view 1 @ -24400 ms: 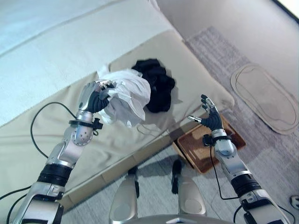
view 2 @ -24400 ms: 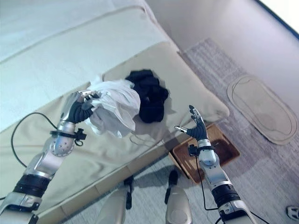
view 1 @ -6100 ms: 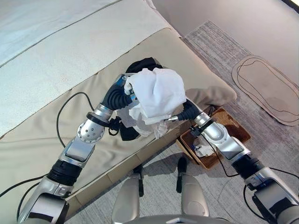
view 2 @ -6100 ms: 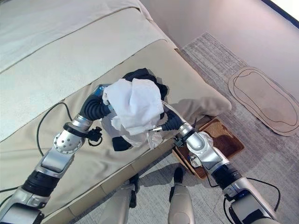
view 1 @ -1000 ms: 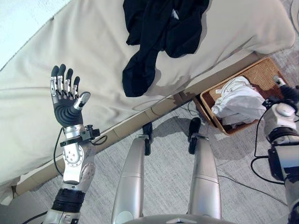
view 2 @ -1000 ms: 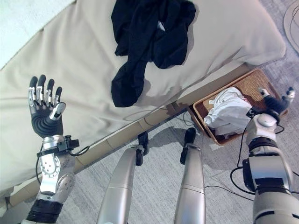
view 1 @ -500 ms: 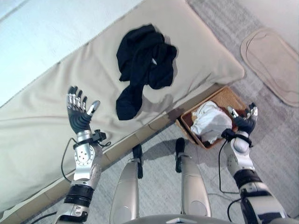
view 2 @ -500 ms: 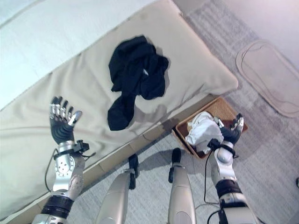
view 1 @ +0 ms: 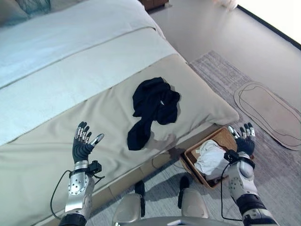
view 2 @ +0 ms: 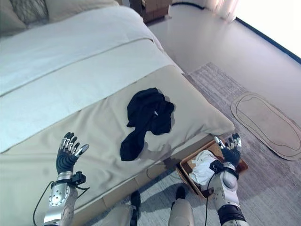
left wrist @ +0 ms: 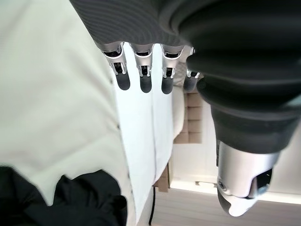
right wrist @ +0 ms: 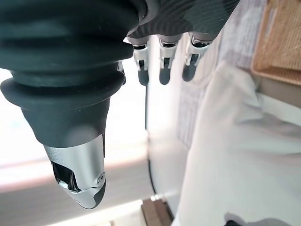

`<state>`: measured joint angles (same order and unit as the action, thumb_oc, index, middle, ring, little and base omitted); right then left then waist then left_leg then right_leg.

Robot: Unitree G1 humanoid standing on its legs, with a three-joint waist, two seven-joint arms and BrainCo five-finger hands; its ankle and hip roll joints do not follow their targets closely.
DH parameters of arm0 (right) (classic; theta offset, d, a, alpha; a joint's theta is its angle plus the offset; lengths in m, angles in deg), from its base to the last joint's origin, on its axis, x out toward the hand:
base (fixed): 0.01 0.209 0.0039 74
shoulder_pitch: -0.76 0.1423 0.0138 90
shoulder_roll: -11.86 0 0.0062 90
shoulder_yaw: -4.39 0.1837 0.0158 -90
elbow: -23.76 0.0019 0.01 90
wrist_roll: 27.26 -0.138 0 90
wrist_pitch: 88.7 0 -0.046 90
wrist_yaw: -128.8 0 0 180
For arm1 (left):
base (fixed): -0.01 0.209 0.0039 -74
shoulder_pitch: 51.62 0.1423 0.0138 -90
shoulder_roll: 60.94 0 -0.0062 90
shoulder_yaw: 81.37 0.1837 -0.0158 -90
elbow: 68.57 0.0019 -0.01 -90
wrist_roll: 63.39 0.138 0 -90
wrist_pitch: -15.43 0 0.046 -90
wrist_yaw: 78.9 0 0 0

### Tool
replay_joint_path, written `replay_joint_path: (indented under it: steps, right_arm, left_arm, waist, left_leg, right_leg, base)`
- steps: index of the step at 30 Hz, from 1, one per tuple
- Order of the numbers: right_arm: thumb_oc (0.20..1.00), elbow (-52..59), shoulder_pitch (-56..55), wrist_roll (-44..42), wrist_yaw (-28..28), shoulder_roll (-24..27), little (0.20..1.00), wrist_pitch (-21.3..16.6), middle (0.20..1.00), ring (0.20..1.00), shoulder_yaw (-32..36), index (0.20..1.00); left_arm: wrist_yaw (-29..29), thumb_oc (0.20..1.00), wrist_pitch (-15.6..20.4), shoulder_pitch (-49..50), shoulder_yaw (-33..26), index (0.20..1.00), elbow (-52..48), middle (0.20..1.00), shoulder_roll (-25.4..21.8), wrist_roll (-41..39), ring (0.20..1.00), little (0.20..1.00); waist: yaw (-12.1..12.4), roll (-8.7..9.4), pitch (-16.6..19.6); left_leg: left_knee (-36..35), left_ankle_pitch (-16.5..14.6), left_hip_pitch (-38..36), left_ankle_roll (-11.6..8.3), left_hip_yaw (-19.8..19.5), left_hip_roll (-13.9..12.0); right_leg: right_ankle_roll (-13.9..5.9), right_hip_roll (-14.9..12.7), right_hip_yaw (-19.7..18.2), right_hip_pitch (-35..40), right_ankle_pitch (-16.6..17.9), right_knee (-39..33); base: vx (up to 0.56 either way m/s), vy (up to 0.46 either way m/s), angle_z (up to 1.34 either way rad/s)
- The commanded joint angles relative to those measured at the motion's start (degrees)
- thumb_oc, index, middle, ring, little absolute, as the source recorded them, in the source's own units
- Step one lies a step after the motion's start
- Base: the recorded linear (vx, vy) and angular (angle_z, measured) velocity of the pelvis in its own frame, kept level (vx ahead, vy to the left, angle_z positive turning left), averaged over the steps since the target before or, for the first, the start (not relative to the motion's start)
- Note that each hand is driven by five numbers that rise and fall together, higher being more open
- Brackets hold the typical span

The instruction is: Pick up clothes into the bucket

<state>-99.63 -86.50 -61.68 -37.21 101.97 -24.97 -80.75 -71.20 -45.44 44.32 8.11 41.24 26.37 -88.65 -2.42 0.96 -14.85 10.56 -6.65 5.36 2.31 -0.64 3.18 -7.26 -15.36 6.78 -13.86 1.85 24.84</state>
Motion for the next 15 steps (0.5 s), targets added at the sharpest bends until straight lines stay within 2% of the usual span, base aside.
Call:
replay_joint_path:
  steps: [1,2,3,4,5,6,8,9,11,13,14,15]
  right_arm:
    - [1.0,3.7,1.2,0.1,-1.7,-0.1,1.0,-2.4,1.0,1.0,1.9,1.0]
    - [1.0,3.1,0.6,-0.8,-2.2,-0.5,1.0,-2.5,1.0,1.0,2.4,1.0]
    - [1.0,3.1,0.6,-0.8,-2.3,-0.5,1.0,-2.5,1.0,1.0,2.4,1.0]
    - [1.0,2.6,0.4,-1.1,-2.5,-0.3,1.0,-2.4,1.0,1.0,2.7,1.0]
    - [1.0,2.5,0.4,-1.2,-2.6,-0.2,1.0,-2.4,1.0,1.0,2.7,1.0]
    - [1.0,2.0,0.2,-1.3,-2.3,0.2,1.0,-2.5,1.0,1.0,2.8,1.0]
    - [1.0,1.5,-0.5,-1.8,-2.3,-0.3,1.0,-2.6,1.0,1.0,2.8,1.0]
    - [1.0,1.2,-1.1,-2.0,-2.3,-0.5,1.0,-2.5,1.0,1.0,2.8,1.0]
    - [1.0,0.5,-1.2,-1.8,-1.7,-0.7,1.0,-2.4,1.0,1.0,2.7,1.0]
    - [1.0,0.3,-1.6,-2.1,-1.6,-0.5,1.0,-2.3,1.0,1.0,2.5,1.0]
    - [1.0,0.3,-2.2,-2.6,-1.7,-0.2,1.0,-2.4,1.0,1.0,2.2,1.0]
    - [1.0,0.3,-2.2,-2.6,-1.7,-0.2,1.0,-2.4,1.0,1.0,2.3,1.0]
  left_arm:
    - [-0.4,1.0,2.1,1.4,-3.5,1.0,-6.1,1.0,-2.9,5.0,1.0,1.0]
    - [-0.4,1.0,2.3,1.0,-3.7,1.0,-6.0,1.0,-2.6,5.1,1.0,1.0]
    - [-0.4,1.0,2.4,1.0,-3.7,1.0,-5.9,1.0,-2.6,5.0,1.0,1.0]
    - [-0.6,1.0,2.5,0.6,-3.8,1.0,-6.0,1.0,-2.7,4.6,1.0,1.0]
    - [-0.6,1.0,2.5,0.6,-3.8,1.0,-6.0,1.0,-2.7,4.5,1.0,1.0]
    - [-0.3,1.0,2.7,-0.3,-3.8,1.0,-5.6,1.0,-3.0,4.8,1.0,1.0]
    - [0.4,1.0,2.6,-1.0,-3.1,1.0,-5.5,1.0,-3.3,6.4,1.0,1.0]
    - [0.9,1.0,2.5,-1.5,-2.4,1.0,-5.3,1.0,-3.6,7.6,1.0,1.0]
    - [2.2,1.0,2.2,-3.1,-1.2,1.0,-3.9,1.0,-3.6,9.5,1.0,1.0]
    - [3.6,1.0,1.6,-5.5,0.1,1.0,-1.5,1.0,-3.6,10.6,1.0,1.0]
    - [4.3,1.0,1.0,-7.5,1.4,1.0,-0.4,1.0,-4.1,11.6,1.0,1.0]
    - [4.3,1.0,1.1,-7.5,1.4,1.0,-0.4,1.0,-4.1,11.6,1.0,1.0]
  waist:
    - [-0.7,-0.45,0.2]
    - [-1.3,-0.16,0.6]
    - [-1.4,-0.27,0.6]
    - [-2.0,0.13,0.8]
    - [-2.2,-0.14,0.7]
    - [-3.4,0.82,0.8]
    - [-4.2,1.52,0.7]
    - [-4.7,1.8,0.8]
    - [-4.7,2.59,1.6]
    - [-5.2,2.61,2.3]
    - [-5.8,2.58,2.5]
    - [-5.9,2.51,2.6]
  left_leg:
    - [-2.2,2.5,-1.3,2.27,-0.9,1.3]
    - [-3.8,2.3,-2.8,1.99,-1.4,1.3]
    - [-4.0,2.2,-3.0,1.91,-1.5,1.1]
    - [-4.7,2.2,-3.4,1.63,-2.2,1.3]
    - [-4.9,2.1,-3.7,1.54,-2.5,1.0]
    - [-5.0,0.9,-4.4,0.83,-3.4,1.4]
    - [-5.1,-0.2,-5.4,0.19,-4.4,1.2]
    - [-5.0,-0.5,-5.6,-0.19,-5.2,1.0]
    - [-4.8,-0.8,-5.4,-1.01,-4.9,0.4]
    - [-4.4,-1.1,-4.7,-2.17,-5.1,-1.2]
    - [-1.7,-2.2,-3.5,-3.12,-5.4,-2.5]
    - [-1.4,-2.4,-3.3,-3.15,-5.5,-2.6]
  right_leg:
    - [-2.53,-0.2,-6.1,-2.3,10.0,8.3]
    - [-2.06,1.0,-5.1,-4.1,6.7,3.9]
    - [-1.96,1.1,-4.9,-3.9,6.5,3.8]
    - [-2.05,2.3,-5.2,-5.0,5.3,-0.6]
    - [-1.96,2.5,-4.8,-4.5,5.2,-1.0]
    - [-2.68,4.2,-5.8,-4.9,5.5,-11.4]
    - [-3.48,5.3,-6.5,-5.0,7.2,-17.5]
    - [-3.95,5.8,-7.7,-4.9,7.4,-17.5]
    - [-3.93,5.7,-7.0,-3.0,7.2,-18.8]
    - [-3.45,6.8,-7.3,-2.2,6.4,-19.3]
    - [-2.53,7.8,-7.2,-2.1,4.8,-18.2]
    - [-2.49,7.8,-7.1,-2.1,4.7,-18.1]
  base:
    - [0.12,0.002,0.18]
    - [0.13,0.0,0.09]
    - [0.15,-0.06,-0.03]
    - [0.08,-0.052,-0.09]
    - [0.21,-0.152,0.07]
    - [0.23,-0.158,0.26]
    - [0.24,-0.182,0.29]
    - [0.2,-0.174,0.49]
    - [0.15,-0.183,0.65]
    - [0.15,-0.231,0.54]
    - [0.13,-0.203,0.26]
    - [0.14,-0.201,0.27]
